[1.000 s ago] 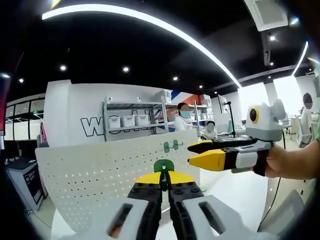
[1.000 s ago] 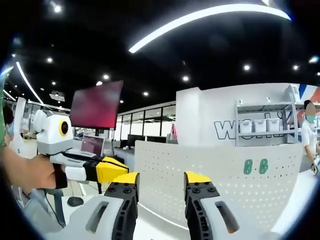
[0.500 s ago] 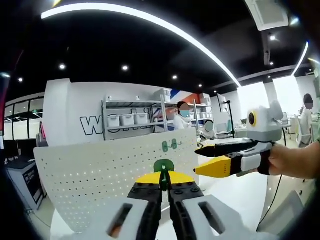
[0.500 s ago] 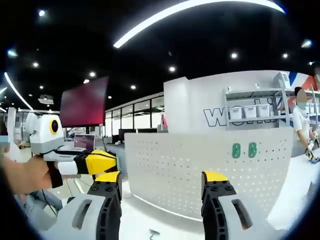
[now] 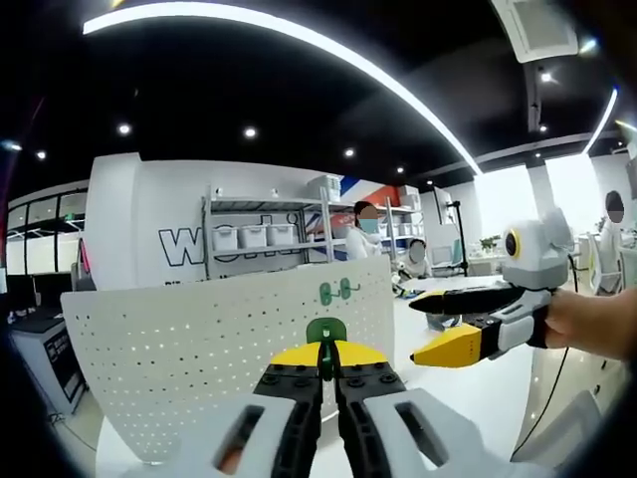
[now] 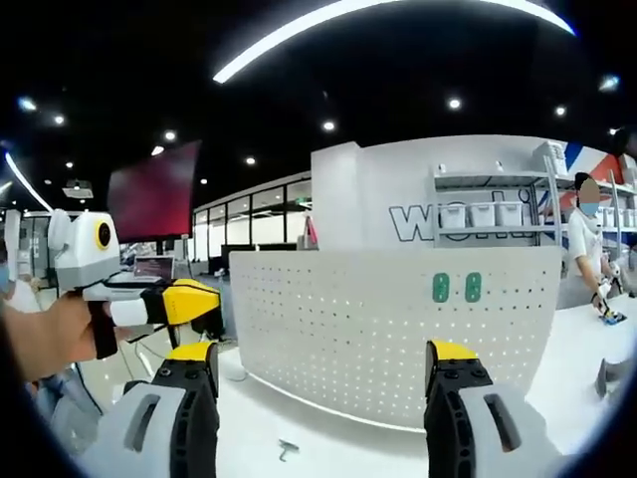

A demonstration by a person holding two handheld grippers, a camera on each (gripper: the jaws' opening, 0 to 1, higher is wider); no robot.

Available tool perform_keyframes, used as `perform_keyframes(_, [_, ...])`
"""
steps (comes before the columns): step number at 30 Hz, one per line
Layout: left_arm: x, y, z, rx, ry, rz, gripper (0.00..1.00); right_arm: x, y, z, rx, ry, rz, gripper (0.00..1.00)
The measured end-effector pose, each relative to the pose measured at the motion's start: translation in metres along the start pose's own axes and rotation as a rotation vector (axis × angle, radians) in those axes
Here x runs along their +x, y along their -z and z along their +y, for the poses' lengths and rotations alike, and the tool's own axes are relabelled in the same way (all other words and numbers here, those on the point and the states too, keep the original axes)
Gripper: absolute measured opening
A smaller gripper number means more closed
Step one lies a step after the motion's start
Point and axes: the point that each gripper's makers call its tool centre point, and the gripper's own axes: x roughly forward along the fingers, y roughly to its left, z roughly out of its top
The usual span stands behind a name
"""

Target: Insert the hook assembly into the mounting plate slot until the hook locks in place.

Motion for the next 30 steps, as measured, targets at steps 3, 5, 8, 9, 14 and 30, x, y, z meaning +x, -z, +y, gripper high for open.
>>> perform_keyframes(3, [0.006,-0.001,0.000,-0.003,-0.009,0.006,0.03,-0.004,0.003,-0.008,0.011,0.023,0.008,0.97])
perform_keyframes(5, [0.011,-0.002,0.001,-0.004,-0.016,0.012,0.03,-0.006,0.004,-0.014,0.024,0.037,0.008,1.00])
perform_keyframes(8, [0.021,-0.005,0.004,-0.010,-0.034,0.020,0.03,-0.009,0.007,-0.018,0.023,0.041,0.019,1.00])
perform_keyframes(9, [0.025,-0.005,0.005,-0.015,-0.037,0.021,0.03,-0.010,0.008,-0.020,0.021,0.042,0.020,1.00])
perform_keyframes(14, [0.042,-0.006,0.010,-0.050,-0.065,0.029,0.03,-0.012,0.008,-0.029,0.022,0.044,0.020,1.00])
perform_keyframes(30, [0.102,-0.024,0.028,-0.019,-0.189,0.011,0.03,-0.016,0.005,-0.052,0.031,0.040,-0.005,1.00])
